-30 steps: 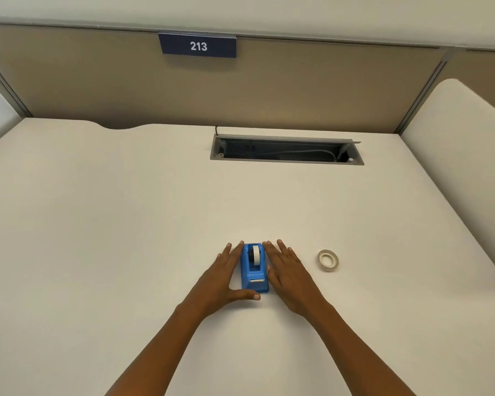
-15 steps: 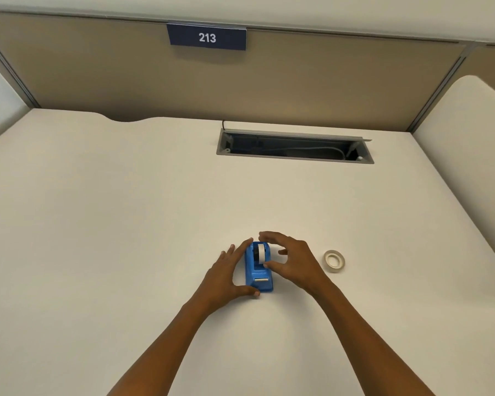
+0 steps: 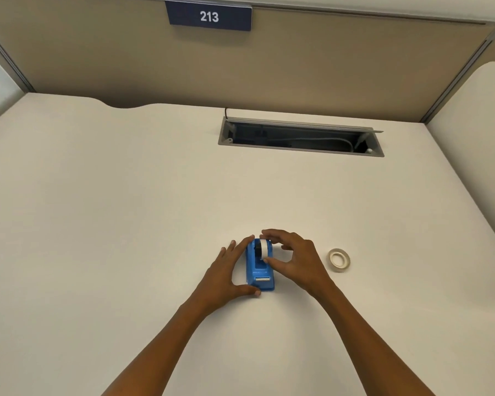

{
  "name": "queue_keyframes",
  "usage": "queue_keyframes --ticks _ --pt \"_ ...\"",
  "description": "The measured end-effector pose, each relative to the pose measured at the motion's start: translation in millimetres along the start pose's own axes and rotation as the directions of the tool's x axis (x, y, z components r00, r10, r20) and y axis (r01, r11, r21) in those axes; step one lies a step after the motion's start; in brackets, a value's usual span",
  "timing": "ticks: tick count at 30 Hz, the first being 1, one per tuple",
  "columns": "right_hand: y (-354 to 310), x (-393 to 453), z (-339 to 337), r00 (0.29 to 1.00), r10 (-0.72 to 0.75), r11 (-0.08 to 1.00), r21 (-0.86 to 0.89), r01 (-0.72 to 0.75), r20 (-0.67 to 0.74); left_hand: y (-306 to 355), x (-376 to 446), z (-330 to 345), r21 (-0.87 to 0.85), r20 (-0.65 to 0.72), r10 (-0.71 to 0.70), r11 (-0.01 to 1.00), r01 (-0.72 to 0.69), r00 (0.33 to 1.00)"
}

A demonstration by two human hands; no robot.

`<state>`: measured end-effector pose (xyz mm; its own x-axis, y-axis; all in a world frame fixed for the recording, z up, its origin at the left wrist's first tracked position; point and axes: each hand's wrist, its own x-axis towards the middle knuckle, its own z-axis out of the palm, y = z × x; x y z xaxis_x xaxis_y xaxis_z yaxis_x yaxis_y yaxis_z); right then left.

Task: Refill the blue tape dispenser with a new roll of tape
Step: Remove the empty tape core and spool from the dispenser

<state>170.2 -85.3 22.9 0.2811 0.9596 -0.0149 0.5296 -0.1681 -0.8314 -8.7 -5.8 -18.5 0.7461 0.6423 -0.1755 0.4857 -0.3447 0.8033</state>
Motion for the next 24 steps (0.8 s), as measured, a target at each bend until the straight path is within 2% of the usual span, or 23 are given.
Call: queue_keyframes --ticks 3,7,9,11,13,16,18,24 --pt "-2.9 1.7 -1.3 0.999 0.005 0.998 0.061 -0.002 -0.044 2.2 -0.6 -1.7 -0.003 0.002 0.007 1.0 -0.007 1.0" --pt "-9.7 3.5 -7.1 0.995 0.014 0.97 0.243 0.01 -0.098 15.9 -3.2 -9.0 -0.029 0.051 -0.04 0.999 0.042 0.998" --pt "-13.6 0.6 -10.9 0.995 0.006 0.956 0.294 0.023 -0.097 31.1 -6.8 -12.8 -0.099 -0.027 -0.069 0.993 0.066 0.997" --pt "-17.0 -3.0 -14.5 0.997 0.004 0.942 0.336 0.021 -0.076 47.7 -11.0 -17.6 -0.237 -0.166 -0.088 0.97 0.047 0.982" --pt "-21.0 -6.8 -16.9 0.999 0.009 0.923 0.385 0.004 -0.032 63.4 -15.9 -23.7 -0.401 -0.232 -0.153 0.915 0.049 0.961" --pt "-27.9 -11.8 -17.4 1.0 -0.001 0.904 0.428 -0.01 0.026 78.3 -19.1 -28.6 -0.62 -0.16 -0.232 0.78 0.085 0.959" --pt "-32.2 -14.1 -17.4 0.999 -0.002 0.894 0.448 -0.013 0.034 84.3 -19.6 -30.0 -0.685 -0.125 -0.24 0.722 0.091 0.963" --pt "-40.5 -16.8 -22.9 0.996 0.046 0.865 0.496 -0.076 0.073 87.7 -19.5 -33.9 -0.697 -0.117 -0.253 0.71 0.102 0.96"
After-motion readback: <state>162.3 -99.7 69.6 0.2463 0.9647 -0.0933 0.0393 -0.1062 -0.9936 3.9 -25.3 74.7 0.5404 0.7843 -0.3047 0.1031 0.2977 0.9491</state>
